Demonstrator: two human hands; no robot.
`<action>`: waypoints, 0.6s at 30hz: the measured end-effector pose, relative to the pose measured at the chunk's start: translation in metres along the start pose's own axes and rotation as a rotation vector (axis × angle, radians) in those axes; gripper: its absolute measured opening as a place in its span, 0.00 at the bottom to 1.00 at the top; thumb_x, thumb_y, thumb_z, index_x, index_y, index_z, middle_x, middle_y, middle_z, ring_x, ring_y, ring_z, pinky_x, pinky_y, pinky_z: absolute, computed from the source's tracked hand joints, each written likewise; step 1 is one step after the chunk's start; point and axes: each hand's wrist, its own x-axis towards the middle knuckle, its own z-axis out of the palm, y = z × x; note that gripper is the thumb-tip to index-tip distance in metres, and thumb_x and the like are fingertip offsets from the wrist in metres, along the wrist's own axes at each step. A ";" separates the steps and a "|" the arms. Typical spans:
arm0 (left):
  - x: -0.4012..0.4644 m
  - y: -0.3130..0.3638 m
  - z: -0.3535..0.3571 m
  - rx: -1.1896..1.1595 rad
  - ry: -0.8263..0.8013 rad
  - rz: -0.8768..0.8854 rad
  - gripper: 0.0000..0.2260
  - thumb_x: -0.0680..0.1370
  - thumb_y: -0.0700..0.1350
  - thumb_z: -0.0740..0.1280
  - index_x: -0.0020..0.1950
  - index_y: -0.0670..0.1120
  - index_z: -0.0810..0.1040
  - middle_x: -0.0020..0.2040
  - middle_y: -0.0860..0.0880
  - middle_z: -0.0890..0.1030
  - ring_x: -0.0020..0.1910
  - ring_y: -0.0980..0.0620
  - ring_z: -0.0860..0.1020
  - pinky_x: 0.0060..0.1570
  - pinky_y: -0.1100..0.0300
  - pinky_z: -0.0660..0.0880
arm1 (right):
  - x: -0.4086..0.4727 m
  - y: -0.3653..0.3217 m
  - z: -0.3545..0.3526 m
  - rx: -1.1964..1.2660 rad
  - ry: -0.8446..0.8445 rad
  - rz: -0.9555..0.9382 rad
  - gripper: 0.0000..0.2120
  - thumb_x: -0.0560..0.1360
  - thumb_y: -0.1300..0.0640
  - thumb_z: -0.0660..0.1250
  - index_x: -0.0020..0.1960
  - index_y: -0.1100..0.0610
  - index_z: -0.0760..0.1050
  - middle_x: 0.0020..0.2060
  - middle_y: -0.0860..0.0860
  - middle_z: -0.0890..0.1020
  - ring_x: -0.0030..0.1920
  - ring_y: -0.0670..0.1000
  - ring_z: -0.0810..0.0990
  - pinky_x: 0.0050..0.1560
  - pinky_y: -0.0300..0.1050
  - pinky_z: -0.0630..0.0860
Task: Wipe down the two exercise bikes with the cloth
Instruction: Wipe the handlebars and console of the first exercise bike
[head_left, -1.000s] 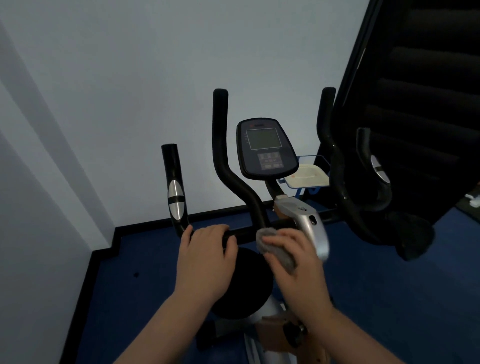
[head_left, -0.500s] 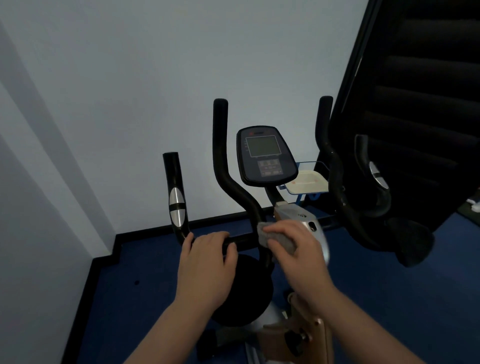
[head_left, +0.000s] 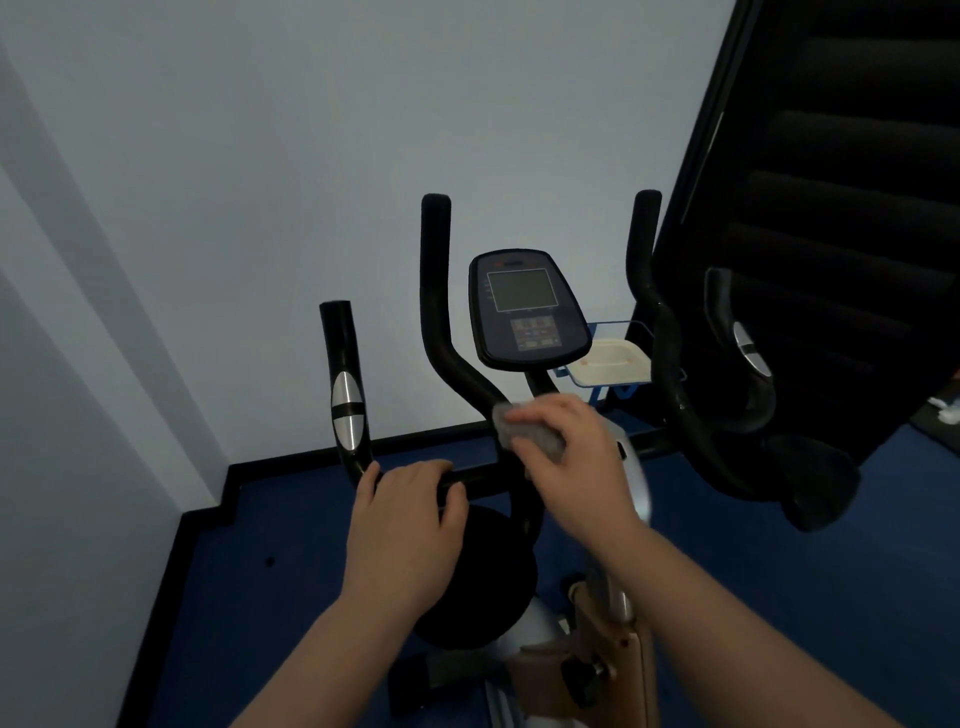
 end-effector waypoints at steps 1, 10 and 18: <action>0.000 0.001 0.000 0.001 0.003 0.003 0.17 0.80 0.53 0.55 0.65 0.53 0.74 0.57 0.59 0.78 0.59 0.62 0.73 0.75 0.58 0.47 | 0.010 -0.004 0.002 -0.001 0.020 0.011 0.12 0.73 0.62 0.70 0.51 0.47 0.81 0.49 0.43 0.77 0.54 0.44 0.75 0.59 0.42 0.72; -0.001 0.001 0.001 -0.010 0.014 -0.001 0.16 0.80 0.53 0.56 0.65 0.54 0.74 0.57 0.60 0.77 0.59 0.63 0.72 0.74 0.59 0.46 | -0.023 0.003 0.007 -0.058 0.003 0.071 0.10 0.74 0.58 0.70 0.53 0.47 0.81 0.49 0.41 0.76 0.53 0.44 0.75 0.54 0.47 0.75; -0.001 0.001 -0.001 -0.018 0.010 -0.004 0.16 0.80 0.53 0.56 0.65 0.54 0.74 0.57 0.60 0.77 0.59 0.63 0.72 0.73 0.60 0.44 | -0.001 -0.013 0.020 -0.101 0.058 0.057 0.13 0.77 0.58 0.67 0.60 0.48 0.78 0.54 0.44 0.74 0.56 0.46 0.72 0.57 0.46 0.71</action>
